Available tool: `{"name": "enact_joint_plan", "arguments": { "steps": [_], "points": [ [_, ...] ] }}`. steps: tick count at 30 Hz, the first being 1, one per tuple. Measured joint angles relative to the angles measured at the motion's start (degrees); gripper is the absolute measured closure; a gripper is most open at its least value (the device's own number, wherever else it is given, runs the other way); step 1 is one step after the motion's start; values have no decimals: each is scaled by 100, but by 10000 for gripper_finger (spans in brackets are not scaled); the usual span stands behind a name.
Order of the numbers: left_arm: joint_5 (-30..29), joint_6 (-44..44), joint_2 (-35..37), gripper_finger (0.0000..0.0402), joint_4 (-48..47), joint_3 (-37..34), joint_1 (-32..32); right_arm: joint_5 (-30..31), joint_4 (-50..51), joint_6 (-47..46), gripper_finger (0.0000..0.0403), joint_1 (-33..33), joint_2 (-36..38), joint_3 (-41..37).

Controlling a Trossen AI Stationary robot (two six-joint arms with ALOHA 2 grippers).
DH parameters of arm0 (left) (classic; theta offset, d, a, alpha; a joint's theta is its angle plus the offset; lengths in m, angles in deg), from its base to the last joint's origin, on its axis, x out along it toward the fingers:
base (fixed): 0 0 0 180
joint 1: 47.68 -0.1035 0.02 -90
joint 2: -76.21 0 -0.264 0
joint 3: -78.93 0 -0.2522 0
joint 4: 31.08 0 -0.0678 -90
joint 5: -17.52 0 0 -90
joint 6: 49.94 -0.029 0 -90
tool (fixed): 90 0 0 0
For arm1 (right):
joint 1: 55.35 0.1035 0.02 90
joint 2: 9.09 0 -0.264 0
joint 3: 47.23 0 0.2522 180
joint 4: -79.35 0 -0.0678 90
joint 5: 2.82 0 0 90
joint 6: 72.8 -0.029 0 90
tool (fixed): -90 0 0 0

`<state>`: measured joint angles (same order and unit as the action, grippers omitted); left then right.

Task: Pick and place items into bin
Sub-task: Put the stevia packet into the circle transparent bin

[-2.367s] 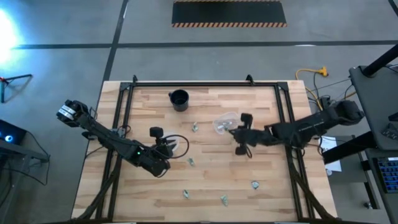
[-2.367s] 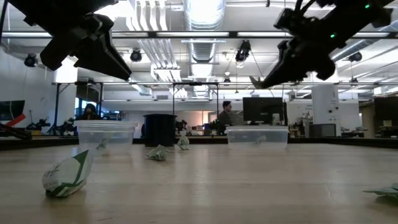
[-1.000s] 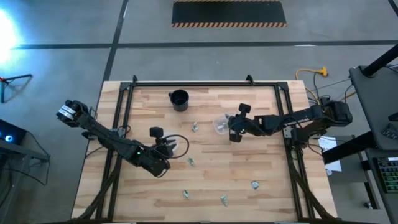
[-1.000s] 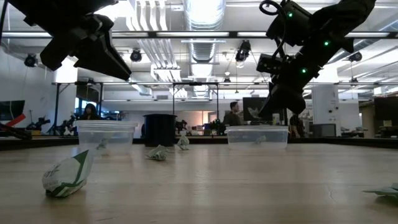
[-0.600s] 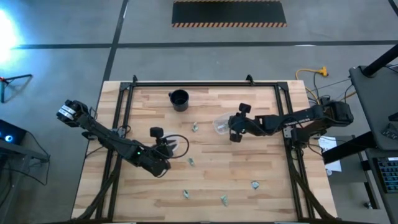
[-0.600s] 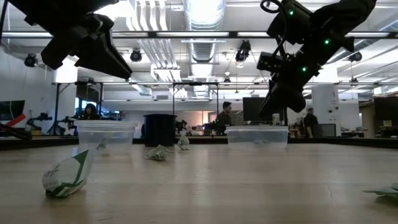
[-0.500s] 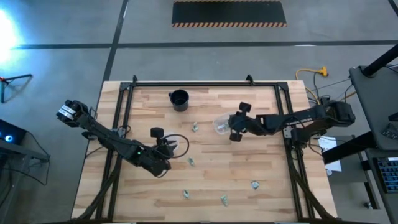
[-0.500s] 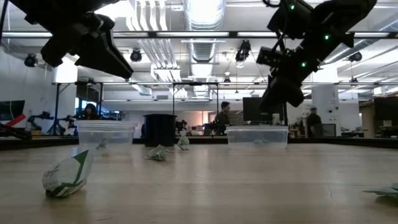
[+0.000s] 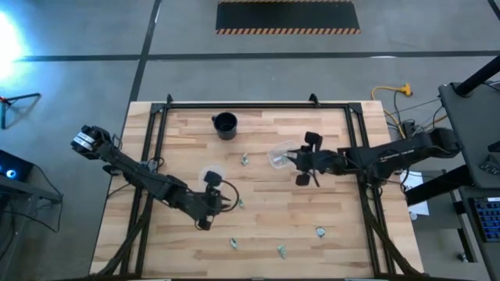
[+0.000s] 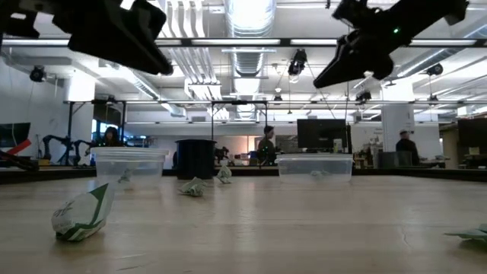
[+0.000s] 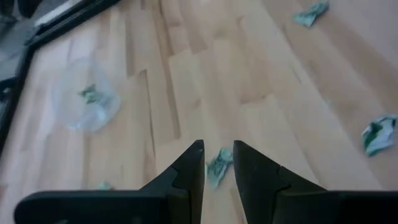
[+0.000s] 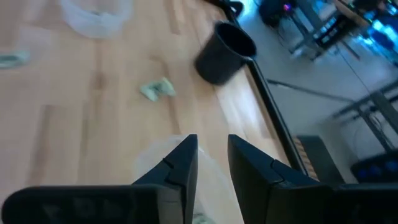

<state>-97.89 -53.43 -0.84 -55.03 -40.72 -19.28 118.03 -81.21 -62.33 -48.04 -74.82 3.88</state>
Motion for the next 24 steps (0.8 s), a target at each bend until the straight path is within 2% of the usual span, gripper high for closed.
{"name": "enact_joint_plan", "arguments": {
  "steps": [11, 19, 24],
  "points": [
    [797, -109, -969, 333, 76, 168, -758, 6, 4, -245, 328, 948, 25, -77],
    [1831, 18, -1460, 333, 77, 358, -1340, 26, 3, -257, 335, 1058, 15, -79],
    [2000, 13, -1710, 333, 75, 438, -1490, 26, 8, -257, 332, 1058, 15, -84]
  ]
}}
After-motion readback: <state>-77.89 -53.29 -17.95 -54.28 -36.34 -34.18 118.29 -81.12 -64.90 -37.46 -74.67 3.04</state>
